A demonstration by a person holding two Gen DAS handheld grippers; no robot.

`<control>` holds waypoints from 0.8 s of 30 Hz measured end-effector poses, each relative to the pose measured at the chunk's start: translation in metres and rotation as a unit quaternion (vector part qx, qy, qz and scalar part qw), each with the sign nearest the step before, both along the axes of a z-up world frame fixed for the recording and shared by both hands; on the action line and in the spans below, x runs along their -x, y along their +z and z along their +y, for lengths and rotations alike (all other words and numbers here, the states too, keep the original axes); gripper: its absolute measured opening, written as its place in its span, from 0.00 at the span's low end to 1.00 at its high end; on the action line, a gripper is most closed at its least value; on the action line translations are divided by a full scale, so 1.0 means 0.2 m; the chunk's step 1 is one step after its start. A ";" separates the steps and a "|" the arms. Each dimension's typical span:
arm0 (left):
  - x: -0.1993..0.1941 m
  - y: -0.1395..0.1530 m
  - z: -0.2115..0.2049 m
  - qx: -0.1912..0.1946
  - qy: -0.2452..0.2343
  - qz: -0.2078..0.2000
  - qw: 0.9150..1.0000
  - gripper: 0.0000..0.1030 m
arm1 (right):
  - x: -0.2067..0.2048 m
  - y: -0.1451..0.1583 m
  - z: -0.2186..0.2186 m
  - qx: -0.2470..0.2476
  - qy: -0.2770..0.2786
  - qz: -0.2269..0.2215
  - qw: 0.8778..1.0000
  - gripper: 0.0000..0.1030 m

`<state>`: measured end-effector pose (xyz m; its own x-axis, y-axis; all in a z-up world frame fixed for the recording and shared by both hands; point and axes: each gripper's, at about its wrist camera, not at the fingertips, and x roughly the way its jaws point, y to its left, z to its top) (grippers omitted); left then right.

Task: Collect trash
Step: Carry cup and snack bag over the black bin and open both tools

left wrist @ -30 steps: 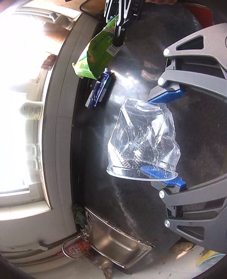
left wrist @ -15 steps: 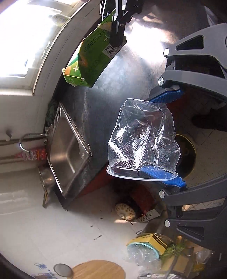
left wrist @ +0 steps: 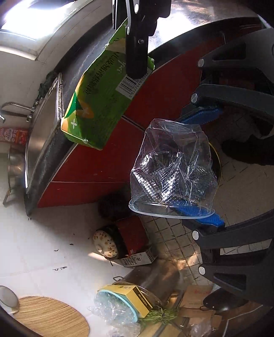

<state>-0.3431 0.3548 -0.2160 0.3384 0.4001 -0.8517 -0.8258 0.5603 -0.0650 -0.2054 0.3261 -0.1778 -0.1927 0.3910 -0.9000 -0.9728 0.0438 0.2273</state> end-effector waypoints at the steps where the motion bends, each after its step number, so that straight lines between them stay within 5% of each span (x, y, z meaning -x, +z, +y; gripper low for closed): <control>1: 0.00 -0.05 0.02 0.007 0.001 0.001 1.000 0.64 | 0.01 -0.05 0.03 0.010 0.002 0.000 1.000 0.36; 7: 0.00 -0.27 0.13 0.049 0.011 -0.004 0.999 0.64 | 0.04 -0.28 0.18 0.061 0.010 0.002 0.998 0.36; 13: 0.01 -0.37 0.19 0.061 0.007 -0.005 0.998 0.64 | 0.04 -0.31 0.28 0.064 0.006 0.001 0.998 0.39; 15: 0.02 -0.40 0.21 0.067 0.006 -0.007 0.998 0.69 | 0.05 -0.29 0.30 0.058 0.012 -0.002 0.998 0.49; 16: 0.02 -0.40 0.22 0.067 0.006 -0.004 0.998 0.80 | 0.05 -0.30 0.31 0.059 0.015 0.000 0.998 0.56; 17: 0.01 -0.40 0.22 0.065 0.007 -0.001 0.998 0.83 | 0.05 -0.29 0.32 0.056 0.017 0.002 0.998 0.69; 24: 0.05 -0.39 0.22 0.069 0.016 -0.002 0.998 0.83 | 0.04 -0.22 0.32 0.047 0.020 0.008 0.999 0.72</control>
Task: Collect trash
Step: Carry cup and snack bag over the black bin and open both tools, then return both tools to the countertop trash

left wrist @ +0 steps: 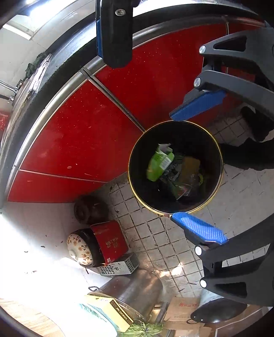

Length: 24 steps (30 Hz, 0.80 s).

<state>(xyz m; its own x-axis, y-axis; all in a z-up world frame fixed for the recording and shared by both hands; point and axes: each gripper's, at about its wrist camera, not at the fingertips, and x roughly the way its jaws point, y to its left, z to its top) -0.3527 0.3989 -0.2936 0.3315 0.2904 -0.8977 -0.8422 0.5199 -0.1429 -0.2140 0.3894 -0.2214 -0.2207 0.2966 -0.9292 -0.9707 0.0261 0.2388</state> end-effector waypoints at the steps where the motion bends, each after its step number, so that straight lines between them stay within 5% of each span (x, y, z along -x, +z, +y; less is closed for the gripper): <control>1: 0.00 0.01 0.00 -0.001 0.002 0.002 1.000 0.83 | -0.01 0.02 -0.01 -0.002 -0.001 0.001 1.000 0.73; 8: -0.03 0.13 -0.06 -0.018 -0.001 0.016 1.000 0.84 | -0.09 0.23 -0.14 -0.036 -0.017 0.012 0.999 0.77; 13: -0.16 0.39 -0.16 -0.078 -0.032 0.060 0.995 0.90 | -0.27 0.53 -0.40 -0.087 -0.060 -0.001 0.994 0.84; 15: -0.22 0.50 -0.19 -0.078 -0.051 0.046 0.995 0.90 | -0.38 0.65 -0.54 -0.107 -0.089 -0.022 0.990 0.85; 20: -0.53 0.77 -0.32 -0.074 -0.118 -0.003 0.990 0.92 | -0.71 0.89 -0.97 -0.138 -0.193 -0.077 0.968 0.85; 24: -0.92 0.94 -0.54 -0.078 -0.213 -0.039 0.973 0.92 | -0.98 1.01 -1.39 -0.151 -0.293 -0.105 0.938 0.85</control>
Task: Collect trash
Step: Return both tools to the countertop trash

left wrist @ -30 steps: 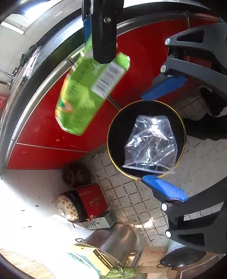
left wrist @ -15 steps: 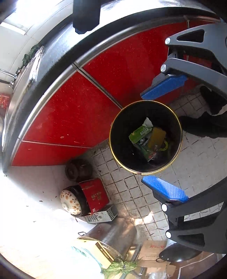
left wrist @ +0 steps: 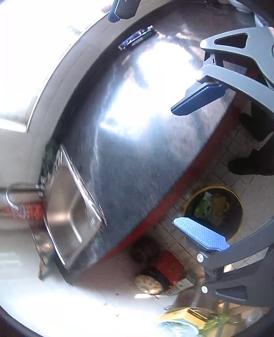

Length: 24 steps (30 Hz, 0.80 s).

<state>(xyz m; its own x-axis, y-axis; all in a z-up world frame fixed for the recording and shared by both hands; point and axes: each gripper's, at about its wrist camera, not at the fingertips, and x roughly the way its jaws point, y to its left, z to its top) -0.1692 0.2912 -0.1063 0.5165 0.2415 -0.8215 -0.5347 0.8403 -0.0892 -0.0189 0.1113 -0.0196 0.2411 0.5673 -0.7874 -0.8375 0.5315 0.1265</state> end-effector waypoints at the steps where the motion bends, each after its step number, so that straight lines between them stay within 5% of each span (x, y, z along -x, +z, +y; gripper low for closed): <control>1: -0.09 0.03 -0.06 0.001 -0.023 -0.005 1.000 0.92 | -0.06 0.02 -0.11 -0.002 -0.027 -0.003 1.000 0.85; 6: -0.50 0.14 -0.46 0.019 -0.139 -0.023 0.990 0.92 | -0.24 0.08 -0.65 -0.015 -0.141 -0.025 0.990 0.85; 14: -0.83 0.22 -1.12 0.011 -0.286 -0.025 0.958 0.92 | -0.33 0.05 -1.31 -0.023 -0.262 -0.020 0.964 0.85; 18: -0.87 0.22 -1.24 -0.001 -0.318 -0.019 0.948 0.92 | -0.36 0.02 -1.43 -0.029 -0.283 -0.015 0.959 0.85; 24: -0.97 0.20 -1.26 -0.001 -0.314 -0.011 0.949 0.92 | -0.43 0.01 -1.46 -0.034 -0.273 -0.008 0.961 0.85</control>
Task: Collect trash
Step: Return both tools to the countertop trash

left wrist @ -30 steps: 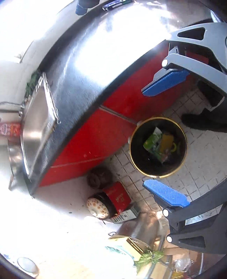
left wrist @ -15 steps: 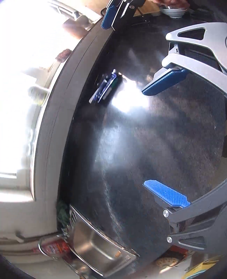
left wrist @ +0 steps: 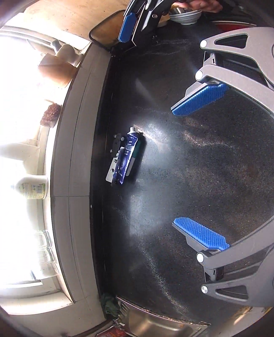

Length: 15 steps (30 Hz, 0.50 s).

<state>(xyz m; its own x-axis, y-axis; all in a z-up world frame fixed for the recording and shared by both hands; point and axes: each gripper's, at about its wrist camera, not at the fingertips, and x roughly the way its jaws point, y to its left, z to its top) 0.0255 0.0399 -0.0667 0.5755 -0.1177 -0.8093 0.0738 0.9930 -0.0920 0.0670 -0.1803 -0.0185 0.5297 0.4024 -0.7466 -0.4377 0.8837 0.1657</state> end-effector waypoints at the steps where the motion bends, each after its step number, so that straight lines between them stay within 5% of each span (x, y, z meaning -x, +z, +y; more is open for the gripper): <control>1: -0.02 -0.01 0.00 -0.002 0.002 0.001 1.000 0.92 | -0.02 -0.01 0.00 0.000 0.002 0.002 1.000 0.85; 15: -0.46 -0.21 0.01 0.000 0.020 0.046 0.999 0.92 | -0.45 -0.30 0.07 0.027 0.037 0.039 0.998 0.82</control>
<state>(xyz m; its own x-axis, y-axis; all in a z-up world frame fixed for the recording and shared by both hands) 0.1177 0.0415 -0.1094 0.5037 -0.0954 -0.8586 0.0253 0.9951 -0.0957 0.1565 -0.1668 -0.0777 0.4403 0.3963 -0.8056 -0.4893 0.8583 0.1548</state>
